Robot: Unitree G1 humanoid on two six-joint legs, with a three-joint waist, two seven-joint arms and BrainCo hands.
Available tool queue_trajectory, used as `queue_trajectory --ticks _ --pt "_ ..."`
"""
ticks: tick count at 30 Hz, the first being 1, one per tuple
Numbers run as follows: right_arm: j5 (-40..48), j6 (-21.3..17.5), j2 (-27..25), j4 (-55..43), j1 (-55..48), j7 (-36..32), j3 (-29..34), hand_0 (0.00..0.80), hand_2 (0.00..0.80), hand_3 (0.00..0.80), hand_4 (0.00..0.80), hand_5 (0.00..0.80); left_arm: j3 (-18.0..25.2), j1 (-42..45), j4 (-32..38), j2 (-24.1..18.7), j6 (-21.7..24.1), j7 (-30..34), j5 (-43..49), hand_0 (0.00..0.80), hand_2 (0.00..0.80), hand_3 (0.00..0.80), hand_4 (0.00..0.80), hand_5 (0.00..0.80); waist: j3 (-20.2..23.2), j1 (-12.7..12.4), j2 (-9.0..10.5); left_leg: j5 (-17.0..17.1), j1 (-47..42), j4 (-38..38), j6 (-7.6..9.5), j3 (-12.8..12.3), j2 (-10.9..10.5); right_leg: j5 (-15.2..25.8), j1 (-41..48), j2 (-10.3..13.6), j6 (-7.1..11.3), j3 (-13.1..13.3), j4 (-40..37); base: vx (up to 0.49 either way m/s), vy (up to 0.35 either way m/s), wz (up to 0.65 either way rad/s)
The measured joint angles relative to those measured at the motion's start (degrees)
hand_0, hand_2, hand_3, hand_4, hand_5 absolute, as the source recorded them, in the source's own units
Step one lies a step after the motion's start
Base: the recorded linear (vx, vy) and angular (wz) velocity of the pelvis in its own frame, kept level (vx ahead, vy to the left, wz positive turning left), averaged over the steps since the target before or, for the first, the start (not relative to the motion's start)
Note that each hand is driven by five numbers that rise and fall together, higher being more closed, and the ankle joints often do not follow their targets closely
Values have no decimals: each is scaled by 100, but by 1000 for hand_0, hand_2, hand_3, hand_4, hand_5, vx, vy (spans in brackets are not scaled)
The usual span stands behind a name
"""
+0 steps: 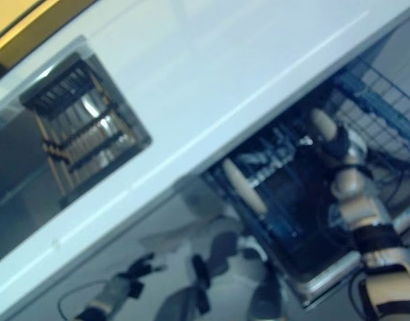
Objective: Take plates into dishwasher
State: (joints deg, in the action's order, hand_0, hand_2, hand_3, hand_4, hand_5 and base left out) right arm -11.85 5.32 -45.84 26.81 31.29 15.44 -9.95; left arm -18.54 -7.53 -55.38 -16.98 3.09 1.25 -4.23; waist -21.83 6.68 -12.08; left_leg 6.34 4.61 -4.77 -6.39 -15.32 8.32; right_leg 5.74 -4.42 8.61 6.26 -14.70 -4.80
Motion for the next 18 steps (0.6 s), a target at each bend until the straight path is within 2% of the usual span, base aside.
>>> queue_trajectory --ticks 7,13,15,18 --pt "0 21 83 35 -11 -3 -3 800 800 800 800 800 2 -2 52 -2 -38 17 11 0 0 0 0 0 -26 3 54 6 -33 0 1 8 3 2 42 -4 -1 -7 1 4 1 0" --pt "1 185 437 37 -377 -128 -149 800 800 800 800 800 4 -31 55 -19 -73 41 22 0 0 0 0 0 -49 -14 273 12 -132 0 0 29 13 1 152 -11 -4 -24 0 30 0 2" --pt "4 213 650 35 -520 -52 -154 800 800 800 800 800 3 -22 53 -25 -121 41 28 0 0 0 0 0 -55 -14 292 12 -181 -1 1 30 10 1 199 -8 -4 -27 0 0 0 0" --pt "9 225 680 36 -532 -53 -135 800 800 800 800 800 5 -23 56 -46 -126 40 30 0 0 0 0 0 -54 -17 295 21 -196 -1 -1 32 24 3 214 -19 -6 -26 -1 0 0 0"
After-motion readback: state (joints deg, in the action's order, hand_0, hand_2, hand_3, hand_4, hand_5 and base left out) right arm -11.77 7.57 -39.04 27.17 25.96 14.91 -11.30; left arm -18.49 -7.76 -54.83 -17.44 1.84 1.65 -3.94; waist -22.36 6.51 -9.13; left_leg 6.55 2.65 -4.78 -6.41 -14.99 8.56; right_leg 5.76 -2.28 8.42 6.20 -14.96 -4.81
